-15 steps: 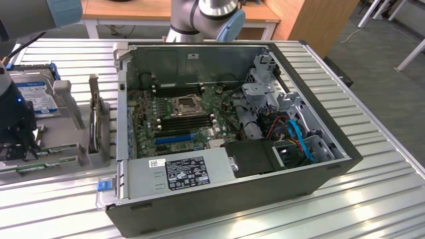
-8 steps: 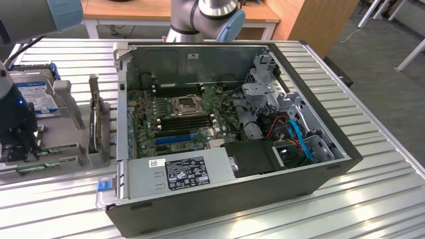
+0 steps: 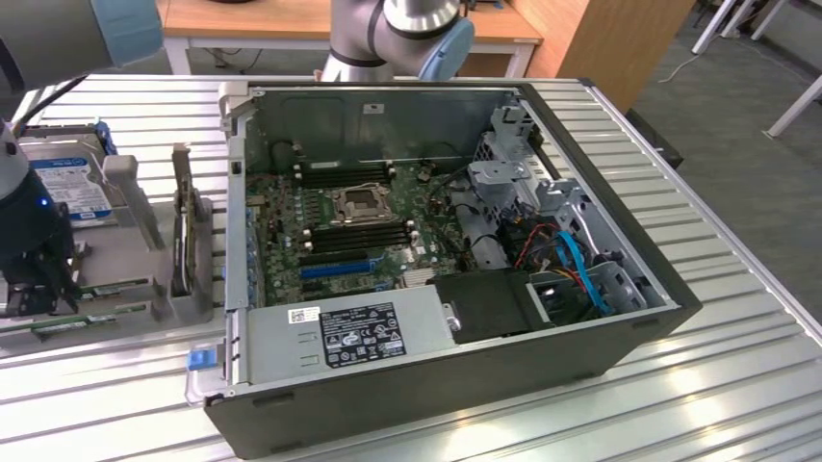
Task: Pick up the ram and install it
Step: 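Pick up the ram and move it above insertion slot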
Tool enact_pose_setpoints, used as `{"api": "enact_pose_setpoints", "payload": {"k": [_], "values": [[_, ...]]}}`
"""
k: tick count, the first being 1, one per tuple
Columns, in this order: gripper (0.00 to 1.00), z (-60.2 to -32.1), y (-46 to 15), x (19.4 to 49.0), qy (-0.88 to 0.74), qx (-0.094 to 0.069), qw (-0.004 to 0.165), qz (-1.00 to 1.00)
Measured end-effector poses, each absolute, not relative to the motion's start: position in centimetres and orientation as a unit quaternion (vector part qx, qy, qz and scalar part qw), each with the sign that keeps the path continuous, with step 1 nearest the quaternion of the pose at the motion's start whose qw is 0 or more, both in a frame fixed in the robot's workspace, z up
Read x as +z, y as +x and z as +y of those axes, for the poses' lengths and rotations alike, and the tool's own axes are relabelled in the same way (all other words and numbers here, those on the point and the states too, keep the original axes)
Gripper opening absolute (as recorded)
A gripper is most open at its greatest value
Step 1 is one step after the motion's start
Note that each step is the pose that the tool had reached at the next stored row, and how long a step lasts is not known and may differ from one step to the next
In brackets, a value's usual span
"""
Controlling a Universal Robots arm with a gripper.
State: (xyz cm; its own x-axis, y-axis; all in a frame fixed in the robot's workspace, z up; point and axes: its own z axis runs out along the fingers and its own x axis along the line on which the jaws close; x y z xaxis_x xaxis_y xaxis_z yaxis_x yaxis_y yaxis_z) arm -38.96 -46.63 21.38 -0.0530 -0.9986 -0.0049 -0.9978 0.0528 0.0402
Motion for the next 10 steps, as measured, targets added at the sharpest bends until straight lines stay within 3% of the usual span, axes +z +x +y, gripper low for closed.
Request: {"api": "enact_pose_setpoints", "payload": {"k": [10], "values": [[0.24, -46.62, -38.92, 21.03, 0.688, -0.016, 0.012, -0.726]]}}
